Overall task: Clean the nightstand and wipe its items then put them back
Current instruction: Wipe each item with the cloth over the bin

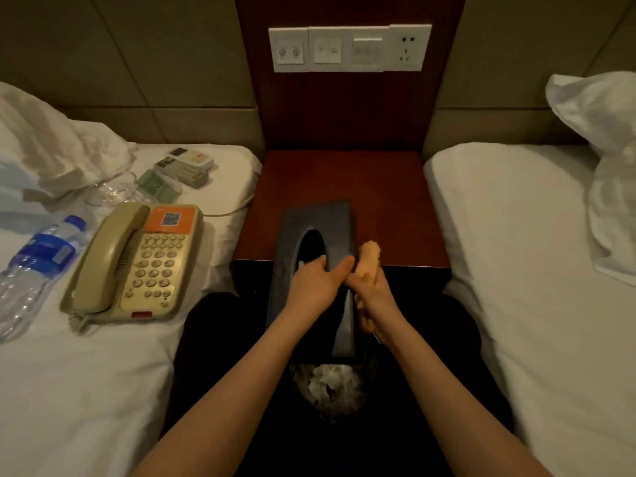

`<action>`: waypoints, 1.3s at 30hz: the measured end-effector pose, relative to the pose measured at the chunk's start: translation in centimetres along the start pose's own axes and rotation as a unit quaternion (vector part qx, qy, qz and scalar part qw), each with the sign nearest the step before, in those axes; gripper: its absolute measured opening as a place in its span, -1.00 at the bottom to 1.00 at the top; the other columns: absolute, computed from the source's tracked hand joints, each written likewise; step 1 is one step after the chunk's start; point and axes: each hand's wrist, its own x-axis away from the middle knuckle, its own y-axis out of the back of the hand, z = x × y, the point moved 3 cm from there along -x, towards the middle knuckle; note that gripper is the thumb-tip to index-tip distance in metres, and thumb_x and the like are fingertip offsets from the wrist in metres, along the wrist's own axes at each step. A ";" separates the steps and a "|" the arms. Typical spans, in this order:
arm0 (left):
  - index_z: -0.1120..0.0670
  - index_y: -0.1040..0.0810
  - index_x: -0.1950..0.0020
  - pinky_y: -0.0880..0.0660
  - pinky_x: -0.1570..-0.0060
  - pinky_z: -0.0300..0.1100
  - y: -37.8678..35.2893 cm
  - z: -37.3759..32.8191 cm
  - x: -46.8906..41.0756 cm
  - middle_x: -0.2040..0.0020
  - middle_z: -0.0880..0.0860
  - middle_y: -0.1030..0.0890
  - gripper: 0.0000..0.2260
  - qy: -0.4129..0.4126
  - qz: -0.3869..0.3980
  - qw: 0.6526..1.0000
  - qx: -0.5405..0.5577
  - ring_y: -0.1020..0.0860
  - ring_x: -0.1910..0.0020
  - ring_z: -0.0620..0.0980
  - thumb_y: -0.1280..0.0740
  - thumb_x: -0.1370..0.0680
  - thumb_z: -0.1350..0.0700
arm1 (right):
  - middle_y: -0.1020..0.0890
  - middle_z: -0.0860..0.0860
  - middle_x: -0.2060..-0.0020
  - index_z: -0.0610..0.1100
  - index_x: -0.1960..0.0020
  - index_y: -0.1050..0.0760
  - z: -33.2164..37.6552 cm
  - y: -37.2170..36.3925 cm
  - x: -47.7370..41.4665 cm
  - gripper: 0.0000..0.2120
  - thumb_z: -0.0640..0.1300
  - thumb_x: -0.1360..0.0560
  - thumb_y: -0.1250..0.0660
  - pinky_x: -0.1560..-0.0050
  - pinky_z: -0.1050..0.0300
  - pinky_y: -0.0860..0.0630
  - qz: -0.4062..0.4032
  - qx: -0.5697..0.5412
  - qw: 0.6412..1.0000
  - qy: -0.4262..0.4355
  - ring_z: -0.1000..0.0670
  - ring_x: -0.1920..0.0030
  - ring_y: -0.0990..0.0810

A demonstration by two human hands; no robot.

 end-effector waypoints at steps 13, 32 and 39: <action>0.03 -0.20 0.41 -0.09 0.53 -0.17 1.1 0.3 1.0 0.49 -0.02 -0.28 -0.56 -0.127 -0.146 0.971 -0.141 -0.26 0.53 -0.08 -0.10 -0.60 -0.15 | -0.34 -0.05 -0.40 0.08 -0.53 -0.05 4.0 -1.3 -3.3 -0.42 0.21 -0.54 0.04 -0.15 0.00 -0.53 -0.108 -0.076 0.990 0.053 -0.08 -0.19 -0.52; 0.06 -0.22 0.41 -0.10 0.52 -0.17 2.6 -0.8 -0.5 0.46 0.00 -0.31 -0.55 -0.101 -0.175 0.972 -0.119 -0.29 0.50 -0.07 -0.07 -0.61 -0.14 | -0.29 -0.03 -0.42 -0.03 -0.55 0.03 3.7 -4.4 1.7 -0.53 -0.15 -0.66 0.05 -0.10 0.32 -0.33 -0.129 -0.030 0.986 0.103 0.03 -0.26 -0.40; 0.04 -0.25 0.41 -0.13 0.51 -0.16 3.2 0.0 -1.5 0.40 0.01 -0.36 -0.56 -0.104 -0.181 0.968 -0.138 -0.35 0.45 -0.04 -0.07 -0.61 -0.14 | -0.34 -0.05 -0.36 -0.09 -0.53 0.00 2.1 -6.4 4.6 -0.42 -0.15 -0.51 0.01 -0.19 0.19 -0.36 -0.100 0.086 0.974 0.184 -0.07 -0.30 -0.39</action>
